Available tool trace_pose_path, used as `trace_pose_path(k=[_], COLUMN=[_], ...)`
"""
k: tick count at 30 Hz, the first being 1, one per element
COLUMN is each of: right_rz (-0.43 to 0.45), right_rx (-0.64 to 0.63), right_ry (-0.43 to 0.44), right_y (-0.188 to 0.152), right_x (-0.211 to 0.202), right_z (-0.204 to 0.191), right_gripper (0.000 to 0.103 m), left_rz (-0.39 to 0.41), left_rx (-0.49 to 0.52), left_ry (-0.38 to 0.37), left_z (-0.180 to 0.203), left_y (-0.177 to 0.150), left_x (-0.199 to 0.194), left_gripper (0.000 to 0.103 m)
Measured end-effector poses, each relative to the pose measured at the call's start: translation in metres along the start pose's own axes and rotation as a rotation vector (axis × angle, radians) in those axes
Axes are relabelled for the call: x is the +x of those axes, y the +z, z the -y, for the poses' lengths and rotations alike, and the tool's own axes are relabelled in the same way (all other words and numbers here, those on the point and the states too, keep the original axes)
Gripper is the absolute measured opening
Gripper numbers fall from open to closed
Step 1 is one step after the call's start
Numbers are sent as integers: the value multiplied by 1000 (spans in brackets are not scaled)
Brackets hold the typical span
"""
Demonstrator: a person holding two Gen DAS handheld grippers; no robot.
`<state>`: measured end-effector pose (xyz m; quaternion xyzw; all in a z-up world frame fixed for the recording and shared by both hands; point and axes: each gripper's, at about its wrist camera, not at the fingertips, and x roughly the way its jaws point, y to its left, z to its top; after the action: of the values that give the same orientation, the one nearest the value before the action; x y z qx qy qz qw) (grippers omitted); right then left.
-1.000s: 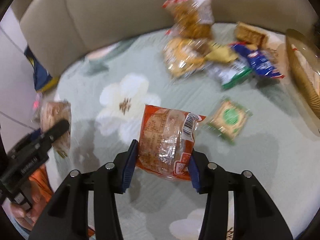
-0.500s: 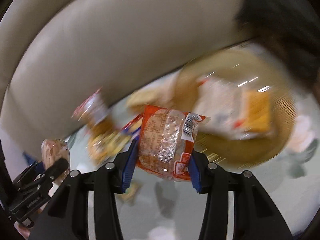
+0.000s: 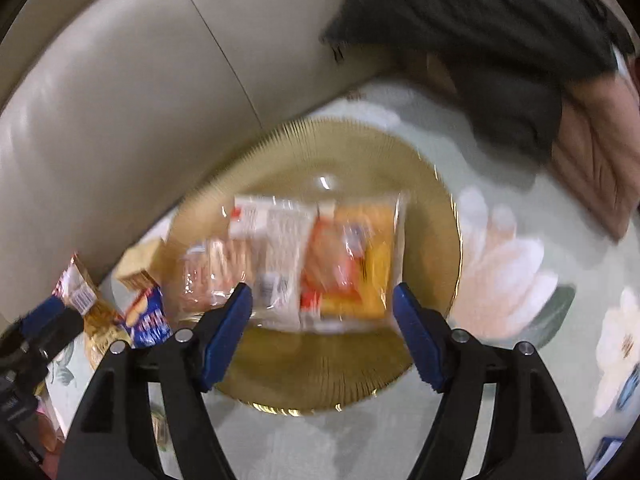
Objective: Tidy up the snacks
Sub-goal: 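Carry both packs to the gold glass plate and release them, then withdraw both grippers from the plate toward the cushion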
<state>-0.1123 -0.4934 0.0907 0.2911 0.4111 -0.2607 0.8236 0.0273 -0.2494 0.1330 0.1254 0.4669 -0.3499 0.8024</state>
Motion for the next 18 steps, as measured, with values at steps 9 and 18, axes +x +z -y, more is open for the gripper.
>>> trace_pose_path(k=[9, 18], right_rz=[66, -26], right_rx=[-253, -392], right_ry=[158, 276], right_y=[-40, -75], right_x=[-21, -30], right_z=[-100, -185], right_gripper=[82, 91], left_rz=[5, 13], left_rx=[-312, -523], left_ry=[98, 161], left_z=[-129, -204], left_y=[-102, -174], left_x=[-62, -90], left_gripper=[90, 90])
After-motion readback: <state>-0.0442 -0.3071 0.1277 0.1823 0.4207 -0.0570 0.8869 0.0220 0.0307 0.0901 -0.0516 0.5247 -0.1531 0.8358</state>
